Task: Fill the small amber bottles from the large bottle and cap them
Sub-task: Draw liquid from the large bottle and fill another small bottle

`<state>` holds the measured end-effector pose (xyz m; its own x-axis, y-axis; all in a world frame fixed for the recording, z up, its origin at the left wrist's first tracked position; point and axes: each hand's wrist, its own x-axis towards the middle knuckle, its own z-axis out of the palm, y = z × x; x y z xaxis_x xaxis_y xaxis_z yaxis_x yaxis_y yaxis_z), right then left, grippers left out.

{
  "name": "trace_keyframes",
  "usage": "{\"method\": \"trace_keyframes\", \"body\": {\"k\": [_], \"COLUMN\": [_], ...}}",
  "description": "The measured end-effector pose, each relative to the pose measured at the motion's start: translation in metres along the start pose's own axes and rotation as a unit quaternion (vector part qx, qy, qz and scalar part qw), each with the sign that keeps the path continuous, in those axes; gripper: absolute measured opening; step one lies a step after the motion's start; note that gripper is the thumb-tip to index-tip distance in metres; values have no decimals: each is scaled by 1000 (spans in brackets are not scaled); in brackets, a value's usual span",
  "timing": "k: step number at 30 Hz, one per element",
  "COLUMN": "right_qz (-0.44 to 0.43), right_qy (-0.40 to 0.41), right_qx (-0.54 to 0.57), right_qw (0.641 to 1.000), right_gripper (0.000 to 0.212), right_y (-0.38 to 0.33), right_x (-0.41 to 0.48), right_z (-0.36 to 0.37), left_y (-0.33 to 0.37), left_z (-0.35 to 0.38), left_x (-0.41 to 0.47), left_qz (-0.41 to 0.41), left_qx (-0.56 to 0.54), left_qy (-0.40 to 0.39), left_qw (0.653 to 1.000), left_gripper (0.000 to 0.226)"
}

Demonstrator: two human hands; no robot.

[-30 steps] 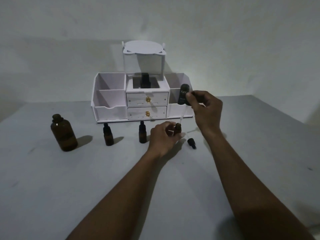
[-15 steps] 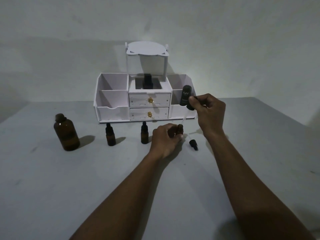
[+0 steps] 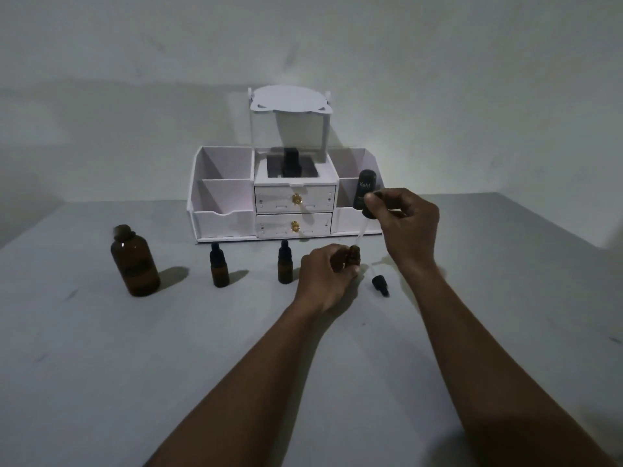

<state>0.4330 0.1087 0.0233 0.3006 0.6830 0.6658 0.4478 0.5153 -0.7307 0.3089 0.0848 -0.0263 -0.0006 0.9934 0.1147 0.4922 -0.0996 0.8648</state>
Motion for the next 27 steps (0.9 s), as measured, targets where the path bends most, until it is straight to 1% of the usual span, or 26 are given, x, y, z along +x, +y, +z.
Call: {"method": "trace_keyframes", "body": {"k": [3, 5, 9, 11, 13, 15, 17, 19, 21, 24, 27], "right_qz": [-17, -25, -33, -40, -50, -61, -71, -89, -94, -91, -89], "right_qy": [26, 42, 59, 66, 56, 32, 9, -12, -36, -72, -94], "right_qx": [5, 11, 52, 70, 84, 108, 137, 159, 187, 234, 257], "right_qw": [1000, 999, 996, 994, 994, 992, 988, 983, 977, 965, 958], "right_gripper": [17, 18, 17, 19, 22, 22, 20, 16, 17, 15, 14], "right_y": [-6, -10, -22, -32, -42, -55, -70, -88, -104, -126, -145], "right_x": [-2, -3, -8, -13, -18, -22, -27, -35, -42, -52, -60], "right_z": [1, 0, 1, 6, 15, 29, 47, 66, 86, 117, 146], "left_y": [0, -2, -8, -14, -21, -27, -35, -47, -63, -86, -104], "left_z": [-1, -4, -16, -24, -39, -63, -94, -126, -153, -194, -227], "left_x": [-2, -4, -19, -33, -49, -64, -76, -85, -91, -98, -101], "left_qz": [-5, -9, -29, -27, -13, 6, 26, 42, 46, 39, 32], "left_qx": [-29, -56, -106, -101, -87, -99, -117, -97, -87, -87, -77], "left_qy": [5, 9, 2, -5, -5, 13, 46, 99, 153, 248, 315], "left_qw": [1000, 998, 994, 994, 996, 995, 992, 989, 983, 964, 945], "left_gripper": [59, 62, 53, 49, 47, 41, 33, 25, 21, 22, 23]}}
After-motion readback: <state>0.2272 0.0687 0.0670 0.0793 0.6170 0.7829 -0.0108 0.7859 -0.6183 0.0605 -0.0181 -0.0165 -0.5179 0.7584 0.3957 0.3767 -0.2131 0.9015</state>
